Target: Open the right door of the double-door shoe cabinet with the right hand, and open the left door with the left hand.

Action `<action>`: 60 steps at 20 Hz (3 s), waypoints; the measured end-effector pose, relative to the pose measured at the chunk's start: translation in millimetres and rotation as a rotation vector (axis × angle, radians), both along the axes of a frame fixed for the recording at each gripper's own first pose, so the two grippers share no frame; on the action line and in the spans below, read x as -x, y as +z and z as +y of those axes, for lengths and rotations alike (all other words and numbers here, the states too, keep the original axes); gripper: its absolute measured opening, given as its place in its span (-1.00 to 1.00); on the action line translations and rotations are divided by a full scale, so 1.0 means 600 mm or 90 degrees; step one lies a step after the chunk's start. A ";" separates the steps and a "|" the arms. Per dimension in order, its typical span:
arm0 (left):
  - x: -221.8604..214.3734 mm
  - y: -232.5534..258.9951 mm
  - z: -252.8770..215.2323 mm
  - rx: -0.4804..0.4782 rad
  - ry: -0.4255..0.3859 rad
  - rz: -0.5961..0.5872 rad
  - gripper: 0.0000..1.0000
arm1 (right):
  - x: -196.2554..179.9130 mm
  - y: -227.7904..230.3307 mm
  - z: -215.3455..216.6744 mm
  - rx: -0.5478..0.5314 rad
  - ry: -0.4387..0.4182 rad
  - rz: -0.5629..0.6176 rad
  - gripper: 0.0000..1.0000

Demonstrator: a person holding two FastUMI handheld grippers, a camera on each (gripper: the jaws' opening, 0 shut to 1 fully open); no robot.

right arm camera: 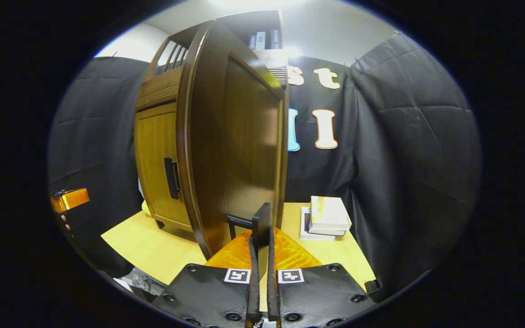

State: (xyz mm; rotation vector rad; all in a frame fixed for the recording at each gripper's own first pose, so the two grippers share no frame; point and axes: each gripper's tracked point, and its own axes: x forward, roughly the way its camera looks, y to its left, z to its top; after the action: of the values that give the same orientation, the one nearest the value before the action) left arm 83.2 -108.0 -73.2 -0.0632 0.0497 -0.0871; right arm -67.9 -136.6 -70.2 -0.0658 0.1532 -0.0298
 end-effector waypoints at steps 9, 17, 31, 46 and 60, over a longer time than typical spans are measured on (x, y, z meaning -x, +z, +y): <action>-0.031 0.012 -0.061 -0.008 -0.067 0.006 0.88 | 0.013 0.019 -0.071 0.018 -0.034 -0.054 -0.89; -0.030 0.007 -0.063 -0.007 -0.075 0.021 0.87 | 0.030 0.020 -0.077 -0.003 -0.044 -0.050 -0.99; -0.026 0.008 -0.057 -0.033 -0.053 0.011 0.87 | 0.136 0.077 0.002 -0.049 -0.017 -0.044 -0.89; -0.033 0.006 -0.052 -0.047 -0.033 0.010 0.87 | -0.051 0.078 0.205 -0.057 0.112 -0.046 0.13; -0.028 -0.006 -0.051 -0.056 -0.036 0.048 0.86 | -0.202 0.068 0.171 -0.050 0.039 -0.038 0.86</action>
State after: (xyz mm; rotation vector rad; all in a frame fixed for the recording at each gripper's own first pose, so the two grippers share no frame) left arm 100.3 -138.6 -76.6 0.0231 0.1312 -0.1382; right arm 53.0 -34.2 -29.6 0.0085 0.0923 0.0348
